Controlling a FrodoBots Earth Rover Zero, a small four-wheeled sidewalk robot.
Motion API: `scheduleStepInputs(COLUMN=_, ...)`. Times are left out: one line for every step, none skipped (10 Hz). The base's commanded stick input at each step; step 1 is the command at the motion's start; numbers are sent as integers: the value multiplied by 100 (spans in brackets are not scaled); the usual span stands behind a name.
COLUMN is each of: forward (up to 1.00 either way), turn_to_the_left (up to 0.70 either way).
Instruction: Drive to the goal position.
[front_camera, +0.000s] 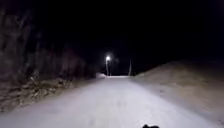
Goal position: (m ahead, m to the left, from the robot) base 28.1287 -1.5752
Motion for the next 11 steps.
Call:
scheduleStepInputs(forward=70, turn_to_the_left=7)
scheduleStepInputs(forward=70, turn_to_the_left=27)
scheduleStepInputs(forward=70, turn_to_the_left=27)
scheduleStepInputs(forward=70, turn_to_the_left=9)
scheduleStepInputs(forward=70, turn_to_the_left=0)
scheduleStepInputs(forward=70, turn_to_the_left=0)
scheduleStepInputs(forward=70, turn_to_the_left=0)
scheduleStepInputs(forward=70, turn_to_the_left=0)
scheduleStepInputs(forward=70, turn_to_the_left=0)
scheduleStepInputs(forward=70, turn_to_the_left=0)
scheduleStepInputs(forward=70, turn_to_the_left=0)
